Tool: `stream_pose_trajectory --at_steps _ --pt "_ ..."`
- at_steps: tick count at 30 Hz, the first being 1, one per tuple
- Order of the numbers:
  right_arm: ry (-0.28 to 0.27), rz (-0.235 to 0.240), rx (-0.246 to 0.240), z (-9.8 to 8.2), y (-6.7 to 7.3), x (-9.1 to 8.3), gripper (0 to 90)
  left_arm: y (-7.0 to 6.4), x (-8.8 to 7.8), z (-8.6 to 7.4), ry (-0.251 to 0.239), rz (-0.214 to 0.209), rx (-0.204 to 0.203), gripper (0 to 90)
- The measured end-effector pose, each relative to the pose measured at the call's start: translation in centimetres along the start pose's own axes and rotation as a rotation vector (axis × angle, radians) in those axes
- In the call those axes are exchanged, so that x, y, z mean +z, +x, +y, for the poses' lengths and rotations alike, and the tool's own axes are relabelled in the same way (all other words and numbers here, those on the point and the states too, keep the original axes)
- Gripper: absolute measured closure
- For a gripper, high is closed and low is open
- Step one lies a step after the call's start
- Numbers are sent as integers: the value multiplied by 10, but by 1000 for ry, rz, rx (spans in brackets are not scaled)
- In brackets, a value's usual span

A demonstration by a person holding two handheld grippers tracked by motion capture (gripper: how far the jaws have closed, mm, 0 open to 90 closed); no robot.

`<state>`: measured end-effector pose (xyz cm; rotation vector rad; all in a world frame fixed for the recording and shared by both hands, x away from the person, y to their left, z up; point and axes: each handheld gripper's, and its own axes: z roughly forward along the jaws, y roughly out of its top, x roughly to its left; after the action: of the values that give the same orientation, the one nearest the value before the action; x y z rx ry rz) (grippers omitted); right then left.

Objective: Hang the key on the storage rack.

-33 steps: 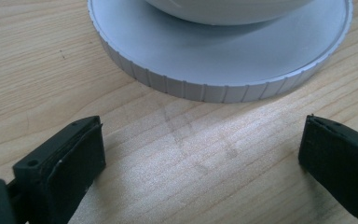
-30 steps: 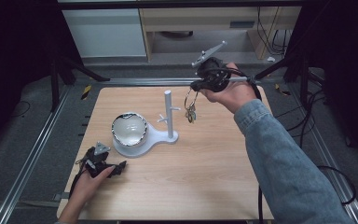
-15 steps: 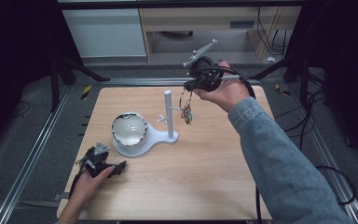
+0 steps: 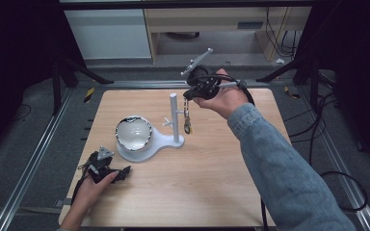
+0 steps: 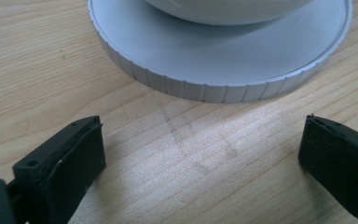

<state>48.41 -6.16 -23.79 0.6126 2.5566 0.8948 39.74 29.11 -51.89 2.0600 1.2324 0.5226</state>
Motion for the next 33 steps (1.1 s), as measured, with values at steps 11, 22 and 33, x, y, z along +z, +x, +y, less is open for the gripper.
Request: stream_pose_trajectory --at_steps 11,22,33 --pt "9 26 20 -5 -1 19 892 0 0 0 0 0 0 0" --pt "31 44 37 -13 -1 33 892 0 0 0 -1 0 0 0" --pt "25 77 70 -18 -8 41 890 0 0 0 -1 0 0 0"
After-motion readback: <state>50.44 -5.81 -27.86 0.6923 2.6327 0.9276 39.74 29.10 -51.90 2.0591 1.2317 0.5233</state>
